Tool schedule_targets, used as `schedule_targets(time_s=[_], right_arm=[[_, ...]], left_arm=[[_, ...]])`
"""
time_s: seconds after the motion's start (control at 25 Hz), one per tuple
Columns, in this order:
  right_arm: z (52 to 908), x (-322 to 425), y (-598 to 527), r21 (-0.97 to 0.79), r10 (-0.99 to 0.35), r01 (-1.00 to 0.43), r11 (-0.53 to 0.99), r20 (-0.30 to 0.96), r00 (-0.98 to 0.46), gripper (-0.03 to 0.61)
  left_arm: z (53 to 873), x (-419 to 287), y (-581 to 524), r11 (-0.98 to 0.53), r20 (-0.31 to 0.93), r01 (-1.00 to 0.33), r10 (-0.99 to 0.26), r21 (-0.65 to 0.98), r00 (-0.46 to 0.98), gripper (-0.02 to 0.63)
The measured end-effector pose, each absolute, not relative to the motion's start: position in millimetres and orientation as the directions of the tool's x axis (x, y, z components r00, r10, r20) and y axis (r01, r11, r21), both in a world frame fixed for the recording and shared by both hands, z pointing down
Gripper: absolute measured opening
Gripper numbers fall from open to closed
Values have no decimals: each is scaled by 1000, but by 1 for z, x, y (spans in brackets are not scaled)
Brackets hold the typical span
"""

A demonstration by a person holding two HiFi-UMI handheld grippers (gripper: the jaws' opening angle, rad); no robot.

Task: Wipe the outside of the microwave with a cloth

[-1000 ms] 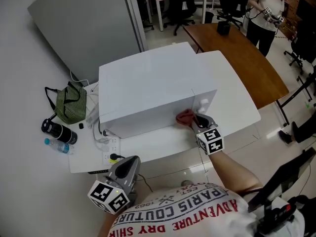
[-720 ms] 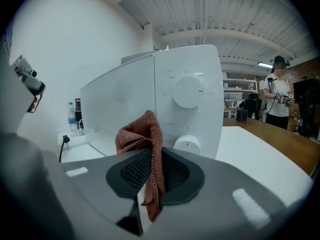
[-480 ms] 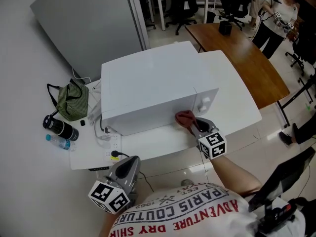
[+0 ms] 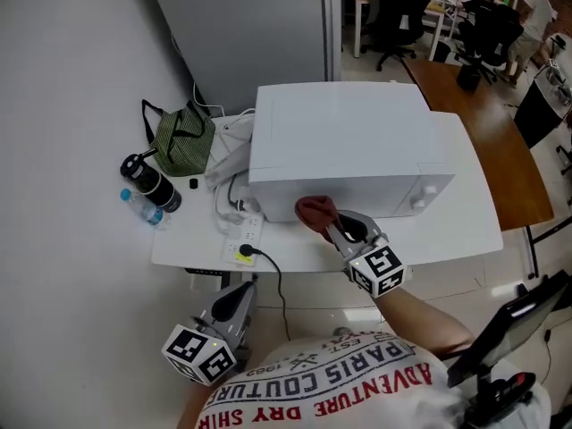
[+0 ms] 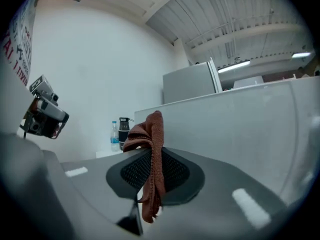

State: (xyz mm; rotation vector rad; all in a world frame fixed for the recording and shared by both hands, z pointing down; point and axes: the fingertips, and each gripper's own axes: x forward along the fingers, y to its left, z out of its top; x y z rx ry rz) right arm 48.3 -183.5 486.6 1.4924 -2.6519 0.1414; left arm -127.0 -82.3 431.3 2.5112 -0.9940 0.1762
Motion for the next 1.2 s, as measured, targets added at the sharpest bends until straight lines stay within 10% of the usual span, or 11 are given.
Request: schedule_targets(time_s=[0.6,1.2], right_arm=[[466,-51,-243,-57,-829,-829,556,41,-558,43],[458,58,-218,4,-886,-886,463,43,-463,46]], left_arm=[[432,-234,-42,-417,268,-821,-802,390,534,2],[433,-140,-71,-602,250,-697,-659,390,709,2]])
